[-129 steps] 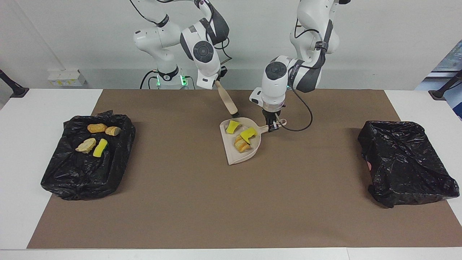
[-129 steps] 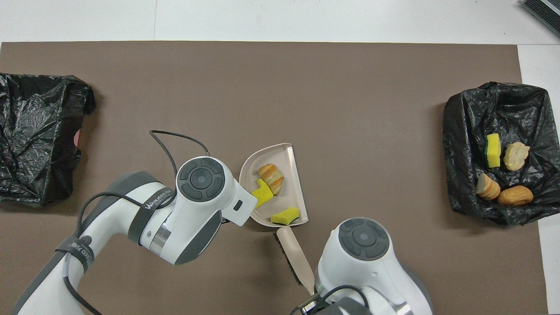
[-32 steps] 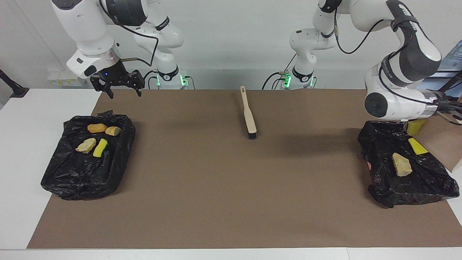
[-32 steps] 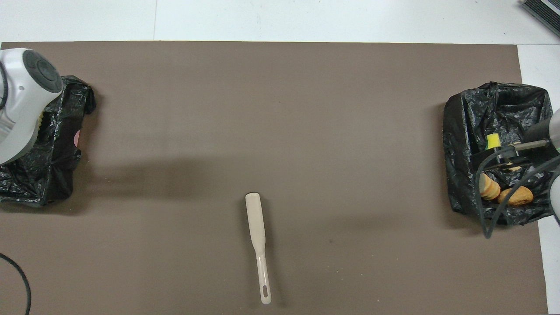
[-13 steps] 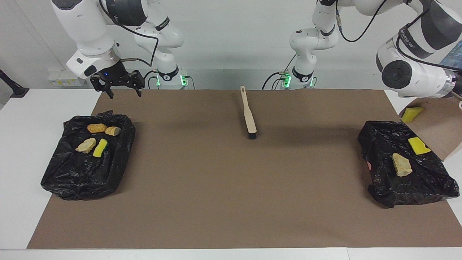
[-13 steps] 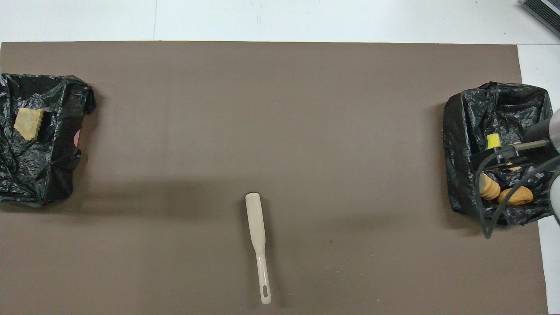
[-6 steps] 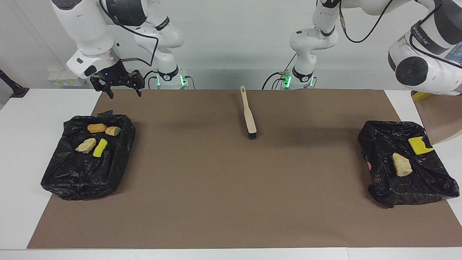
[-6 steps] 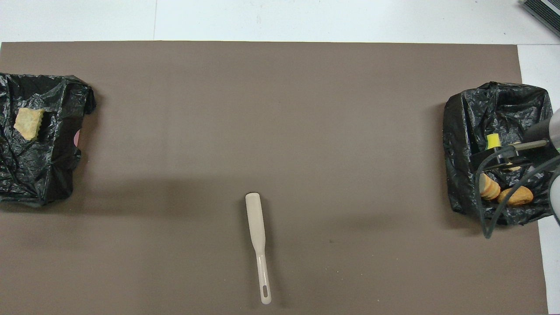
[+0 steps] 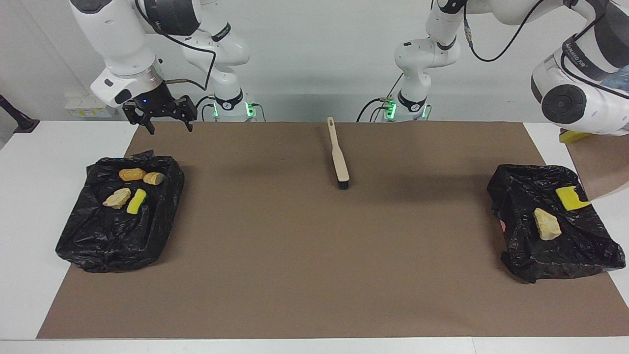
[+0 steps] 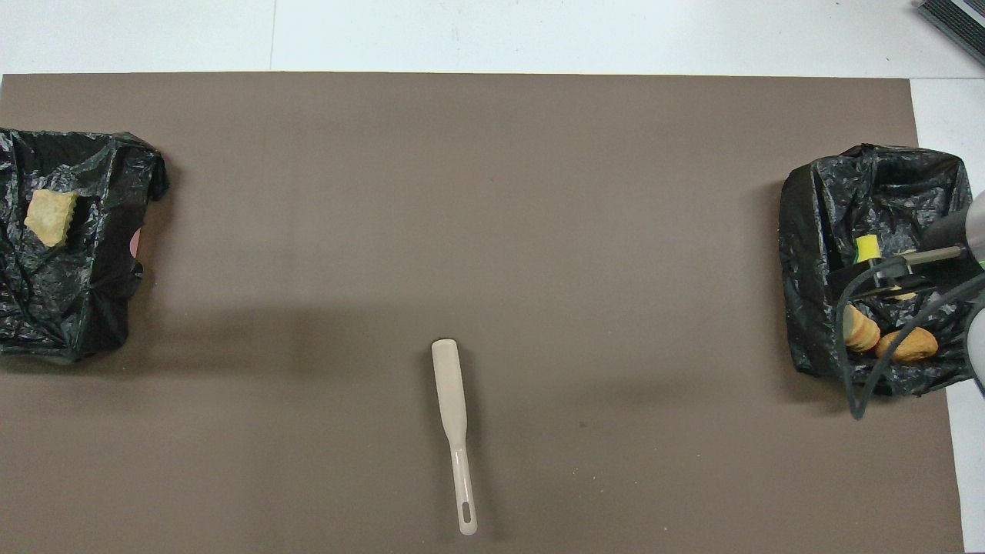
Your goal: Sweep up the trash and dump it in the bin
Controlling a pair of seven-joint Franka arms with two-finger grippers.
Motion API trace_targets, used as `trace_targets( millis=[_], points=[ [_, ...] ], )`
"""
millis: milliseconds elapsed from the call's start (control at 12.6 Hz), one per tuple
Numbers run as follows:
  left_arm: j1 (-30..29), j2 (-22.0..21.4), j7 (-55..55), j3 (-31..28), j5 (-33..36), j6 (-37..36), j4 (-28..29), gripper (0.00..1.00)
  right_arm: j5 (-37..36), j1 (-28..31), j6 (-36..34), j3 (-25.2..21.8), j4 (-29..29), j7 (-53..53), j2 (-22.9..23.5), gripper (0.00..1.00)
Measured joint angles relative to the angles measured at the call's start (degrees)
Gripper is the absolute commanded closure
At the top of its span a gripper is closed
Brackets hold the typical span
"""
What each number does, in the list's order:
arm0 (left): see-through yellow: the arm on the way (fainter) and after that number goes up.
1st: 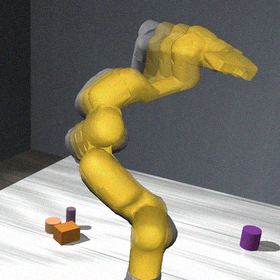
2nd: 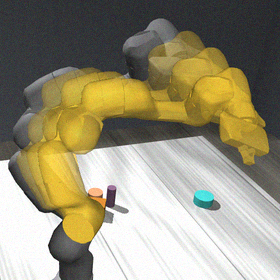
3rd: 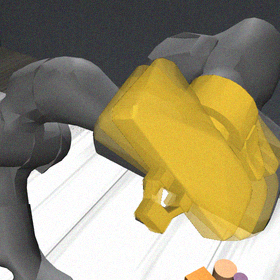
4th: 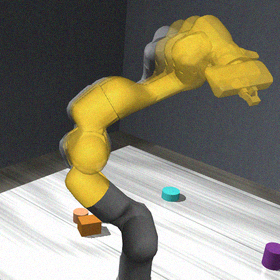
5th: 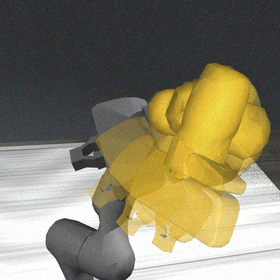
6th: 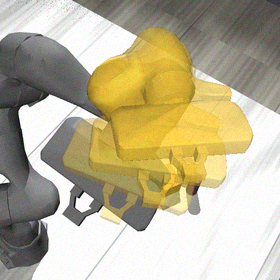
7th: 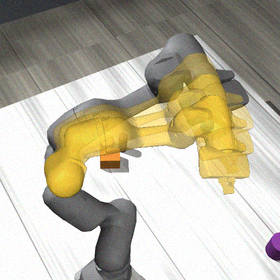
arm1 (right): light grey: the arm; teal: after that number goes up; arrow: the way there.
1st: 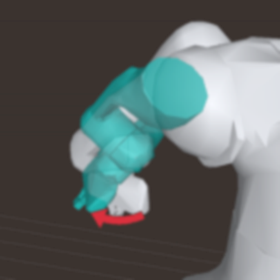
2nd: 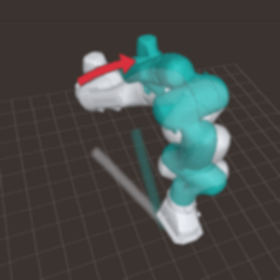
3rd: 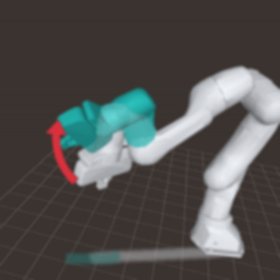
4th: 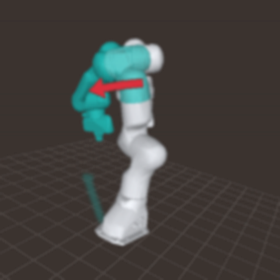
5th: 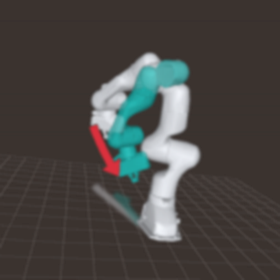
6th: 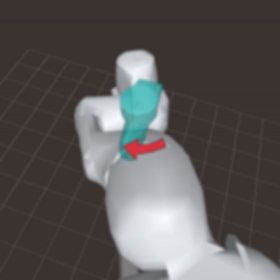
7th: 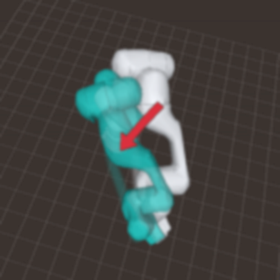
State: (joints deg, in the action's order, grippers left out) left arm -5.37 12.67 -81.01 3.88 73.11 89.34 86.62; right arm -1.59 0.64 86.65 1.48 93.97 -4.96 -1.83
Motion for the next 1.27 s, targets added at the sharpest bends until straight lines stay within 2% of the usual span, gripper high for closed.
trace_targets(
  millis=[238, 713, 872, 1268],
  points=[
    [0.6, 0.0, 21.0, 0.5, 0.0, 0.5, 0.0, 1.00, 0.0, 0.0, 0.0, 0.0, 0.0, 0.0, 0.0, 0.00],
    [0.8, 0.0, 24.9, 1.0, -1.3, 1.1, 0.0, 1.00, 0.0, 0.0, 0.0, 0.0, 0.0, 0.0, 0.0, 0.00],
    [0.8, 0.0, 25.3, 1.3, -7.4, 1.7, -0.1, 1.00, 0.0, 0.0, 0.0, 0.0, 0.0, 0.0, 0.0, 0.00],
    [0.8, 0.2, 26.0, 1.3, -29.9, 5.5, 0.0, 1.00, 0.0, 0.0, 0.0, 0.0, 0.0, 0.0, 0.0, 0.00]
  ],
)
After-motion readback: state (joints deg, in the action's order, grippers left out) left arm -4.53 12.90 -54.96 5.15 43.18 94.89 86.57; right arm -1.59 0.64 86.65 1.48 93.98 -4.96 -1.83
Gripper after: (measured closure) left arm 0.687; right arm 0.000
